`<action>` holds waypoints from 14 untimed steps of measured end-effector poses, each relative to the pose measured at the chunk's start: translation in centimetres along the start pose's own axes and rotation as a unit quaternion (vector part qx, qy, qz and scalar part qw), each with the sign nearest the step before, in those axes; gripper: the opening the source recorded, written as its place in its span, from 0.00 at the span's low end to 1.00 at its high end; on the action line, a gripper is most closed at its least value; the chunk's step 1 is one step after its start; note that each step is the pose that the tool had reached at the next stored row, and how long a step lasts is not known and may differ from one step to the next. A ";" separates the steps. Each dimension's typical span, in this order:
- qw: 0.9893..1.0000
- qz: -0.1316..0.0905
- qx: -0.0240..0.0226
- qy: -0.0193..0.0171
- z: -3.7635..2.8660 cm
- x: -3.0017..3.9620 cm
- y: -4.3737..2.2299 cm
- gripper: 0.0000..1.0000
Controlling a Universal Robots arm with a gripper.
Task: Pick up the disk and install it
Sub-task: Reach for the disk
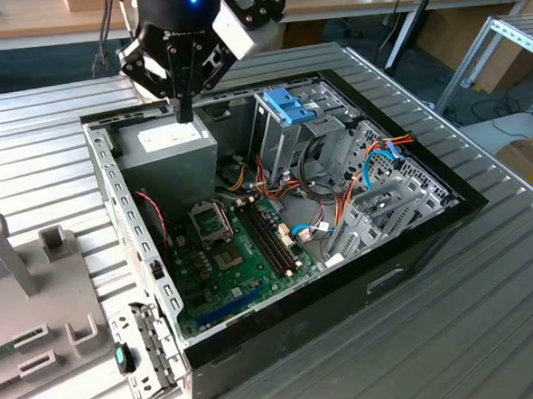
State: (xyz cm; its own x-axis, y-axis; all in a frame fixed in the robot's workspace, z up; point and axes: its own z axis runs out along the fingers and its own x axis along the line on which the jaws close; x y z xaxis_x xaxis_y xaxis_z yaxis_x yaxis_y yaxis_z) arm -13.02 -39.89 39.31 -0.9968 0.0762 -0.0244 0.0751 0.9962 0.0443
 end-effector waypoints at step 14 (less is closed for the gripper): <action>1.000 0.000 0.000 0.000 -0.03 1.98 -0.13 0.11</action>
State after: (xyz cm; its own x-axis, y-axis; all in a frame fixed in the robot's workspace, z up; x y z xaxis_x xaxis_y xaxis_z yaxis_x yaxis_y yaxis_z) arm -15.01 -39.88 39.29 -0.9968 0.0762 -0.0245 0.0751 0.9962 0.0444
